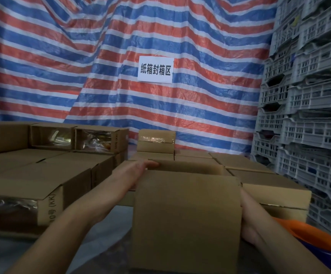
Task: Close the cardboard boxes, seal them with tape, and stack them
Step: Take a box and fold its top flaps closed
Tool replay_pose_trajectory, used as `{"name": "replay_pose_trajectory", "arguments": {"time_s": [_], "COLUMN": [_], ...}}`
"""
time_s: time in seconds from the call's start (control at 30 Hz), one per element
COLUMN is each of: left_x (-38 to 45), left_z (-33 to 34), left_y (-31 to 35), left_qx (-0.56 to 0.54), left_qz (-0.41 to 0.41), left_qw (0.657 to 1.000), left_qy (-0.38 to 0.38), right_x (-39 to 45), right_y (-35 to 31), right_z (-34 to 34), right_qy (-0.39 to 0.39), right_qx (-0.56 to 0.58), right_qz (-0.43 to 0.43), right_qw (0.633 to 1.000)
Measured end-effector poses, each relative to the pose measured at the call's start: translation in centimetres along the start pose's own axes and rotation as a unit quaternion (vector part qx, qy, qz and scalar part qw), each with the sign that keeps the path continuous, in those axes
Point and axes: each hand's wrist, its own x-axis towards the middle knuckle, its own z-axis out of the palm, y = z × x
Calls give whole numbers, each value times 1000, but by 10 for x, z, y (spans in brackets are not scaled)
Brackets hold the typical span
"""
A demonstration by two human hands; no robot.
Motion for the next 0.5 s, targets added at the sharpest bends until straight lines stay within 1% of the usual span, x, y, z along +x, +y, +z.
{"name": "replay_pose_trajectory", "arguments": {"time_s": [0.1,0.2,0.33,0.4,0.5], "left_x": [8,4,15,14,16], "left_z": [3,4,11,10,9], "left_y": [3,-4,-11,-14,-18], "left_qx": [31,-9,-59,-79,-103], "left_qz": [-22,-17,-43,-53,-59], "left_qw": [999,997,990,988,986], "left_qy": [40,80,119,120,117], "right_x": [4,7,11,11,10], "right_y": [3,7,11,9,5], "right_z": [-3,-4,-4,-3,-6], "right_qy": [2,-3,16,1,-46], "right_qx": [4,16,36,54,60], "right_qz": [-3,3,27,27,26], "right_qw": [1000,1000,999,998,997]}}
